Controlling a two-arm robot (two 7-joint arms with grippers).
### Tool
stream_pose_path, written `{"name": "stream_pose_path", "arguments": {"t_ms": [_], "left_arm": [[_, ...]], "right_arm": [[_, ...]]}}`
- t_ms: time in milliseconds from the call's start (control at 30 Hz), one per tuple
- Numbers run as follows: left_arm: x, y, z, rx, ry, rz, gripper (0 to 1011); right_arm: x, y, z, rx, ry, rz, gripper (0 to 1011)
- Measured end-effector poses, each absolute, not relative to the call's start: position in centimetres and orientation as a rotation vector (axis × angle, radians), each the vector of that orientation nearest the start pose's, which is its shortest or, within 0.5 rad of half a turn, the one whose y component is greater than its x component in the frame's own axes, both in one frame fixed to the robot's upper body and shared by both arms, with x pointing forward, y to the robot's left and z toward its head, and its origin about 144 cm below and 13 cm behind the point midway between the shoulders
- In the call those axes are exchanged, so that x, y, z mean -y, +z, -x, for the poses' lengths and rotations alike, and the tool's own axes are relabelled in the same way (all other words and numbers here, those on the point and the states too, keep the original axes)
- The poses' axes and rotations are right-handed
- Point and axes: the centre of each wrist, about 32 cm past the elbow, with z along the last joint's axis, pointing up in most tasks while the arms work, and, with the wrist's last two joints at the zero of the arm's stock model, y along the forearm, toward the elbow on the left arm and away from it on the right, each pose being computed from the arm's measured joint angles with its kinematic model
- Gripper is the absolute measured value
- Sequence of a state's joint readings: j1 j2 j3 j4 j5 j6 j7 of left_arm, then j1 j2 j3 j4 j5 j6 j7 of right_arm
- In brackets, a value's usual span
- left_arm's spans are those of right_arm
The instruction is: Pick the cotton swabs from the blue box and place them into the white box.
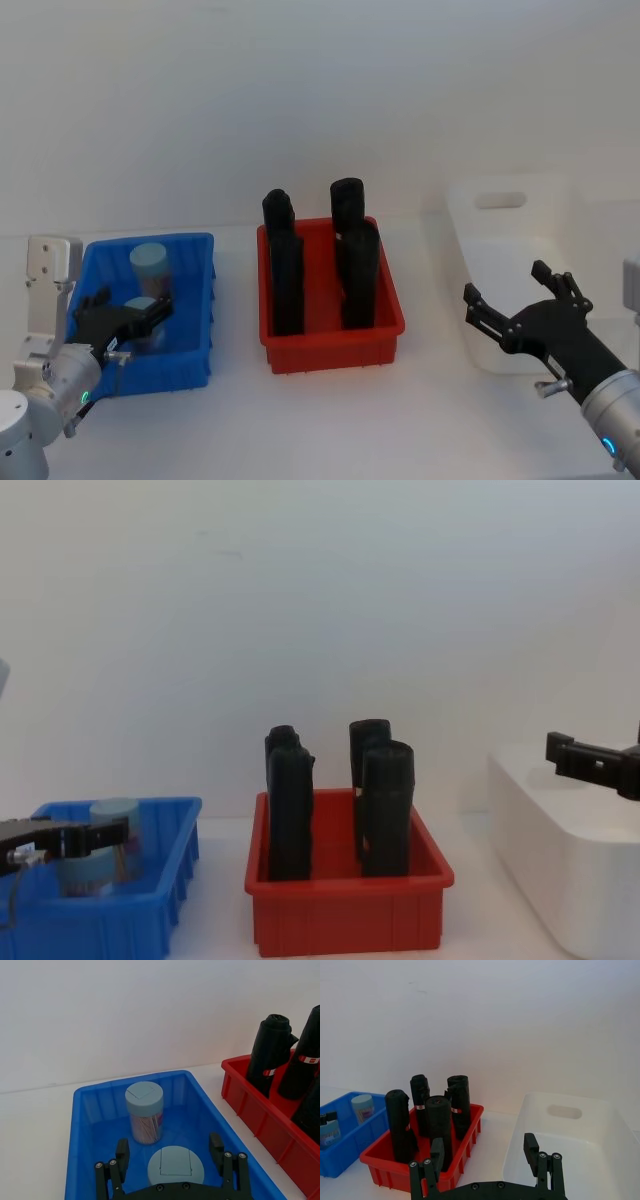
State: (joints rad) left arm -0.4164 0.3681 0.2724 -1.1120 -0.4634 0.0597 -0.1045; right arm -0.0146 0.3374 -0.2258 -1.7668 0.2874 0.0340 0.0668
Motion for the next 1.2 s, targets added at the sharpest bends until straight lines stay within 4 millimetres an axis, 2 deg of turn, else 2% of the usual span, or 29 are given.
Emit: {"name": "stream_pose_path", "arguments": {"t_ms": [900,1000,1200], "left_arm": [[-31.51,114.88,-56.96,-0.222,1.404,-0.114,1004],[-31.52,114.85,-56.95,-0.227,1.404,-0.115,980],[-31.56,114.73,-56.84,-0.237,1.404,-0.121,836]], "right_arm": [[23.71,118.87,-44.33,0.075,-1.23,-0.026,1002],[23.71,118.87,-44.33,0.075,-1.229,-0.026,1002],[23.71,118.87,-44.33,0.075,-1.23,-0.026,1002]]}}
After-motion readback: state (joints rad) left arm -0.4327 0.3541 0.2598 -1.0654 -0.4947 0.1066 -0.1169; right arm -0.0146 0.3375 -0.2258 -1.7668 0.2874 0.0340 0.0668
